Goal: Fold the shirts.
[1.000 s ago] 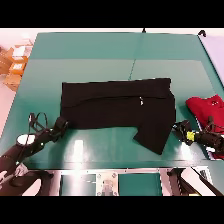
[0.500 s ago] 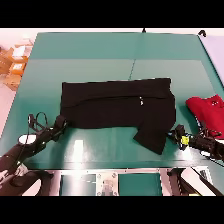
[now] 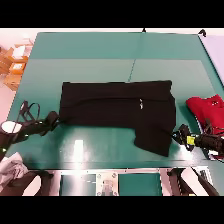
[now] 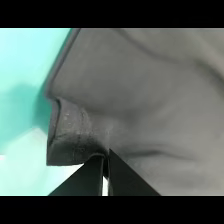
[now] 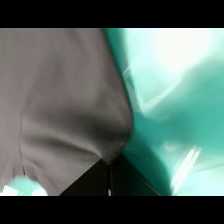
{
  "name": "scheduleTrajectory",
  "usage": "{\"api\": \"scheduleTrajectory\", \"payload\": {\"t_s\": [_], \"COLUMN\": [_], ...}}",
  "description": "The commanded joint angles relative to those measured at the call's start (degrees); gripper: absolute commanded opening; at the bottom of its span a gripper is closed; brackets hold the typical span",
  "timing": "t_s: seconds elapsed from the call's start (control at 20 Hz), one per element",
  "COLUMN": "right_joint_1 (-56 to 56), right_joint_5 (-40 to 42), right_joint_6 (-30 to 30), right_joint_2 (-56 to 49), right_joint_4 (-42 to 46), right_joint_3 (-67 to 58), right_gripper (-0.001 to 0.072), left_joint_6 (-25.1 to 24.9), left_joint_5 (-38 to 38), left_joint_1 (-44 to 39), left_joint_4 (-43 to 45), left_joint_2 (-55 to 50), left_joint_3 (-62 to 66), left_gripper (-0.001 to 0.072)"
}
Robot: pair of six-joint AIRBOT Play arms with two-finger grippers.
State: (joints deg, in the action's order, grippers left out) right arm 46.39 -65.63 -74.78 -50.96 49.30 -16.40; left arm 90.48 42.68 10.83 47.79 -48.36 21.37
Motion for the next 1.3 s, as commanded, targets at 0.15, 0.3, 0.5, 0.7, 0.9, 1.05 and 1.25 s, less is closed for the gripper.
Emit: {"api": "scheduleTrajectory", "payload": {"t_s": [0.15, 0.3, 0.5, 0.7, 0.9, 1.05, 1.25], "right_joint_1": [0.0, 0.0, -5.6, -15.5, -20.8, -22.6, -24.2], "right_joint_5": [-5.0, -6.3, -2.7, 2.9, 5.3, 7.0, 9.9], "right_joint_6": [-5.0, -5.2, -7.1, -9.3, -11.3, -11.8, -11.8], "right_joint_2": [5.3, 5.3, 3.9, -6.8, -19.7, -27.6, -36.9], "right_joint_4": [3.3, -0.3, -4.8, -7.3, -7.5, -7.6, -7.6], "right_joint_3": [-2.6, -5.7, -13.9, -24.8, -36.9, -42.6, -45.8], "right_gripper": [0.0011, 0.0011, 0.0011, 0.0011, 0.0011, 0.0011, 0.0011], "left_joint_6": [2.5, 2.1, 0.5, -2.3, -6.8, -8.5, -8.5], "left_joint_5": [14.3, 15.0, 13.3, 10.4, 7.0, 3.0, -1.0], "left_joint_1": [4.7, 4.7, 4.5, 4.5, 4.5, 0.2, -5.9], "left_joint_4": [13.4, 12.9, 10.7, 6.0, -1.8, -3.3, -3.1], "left_joint_2": [0.0, 0.0, -0.1, -5.6, -17.0, -27.3, -40.2], "left_joint_3": [5.0, 8.4, 16.1, 22.0, 29.0, 35.3, 44.0], "left_gripper": [0.002, 0.002, 0.002, 0.002, 0.002, 0.002, 0.0021]}}
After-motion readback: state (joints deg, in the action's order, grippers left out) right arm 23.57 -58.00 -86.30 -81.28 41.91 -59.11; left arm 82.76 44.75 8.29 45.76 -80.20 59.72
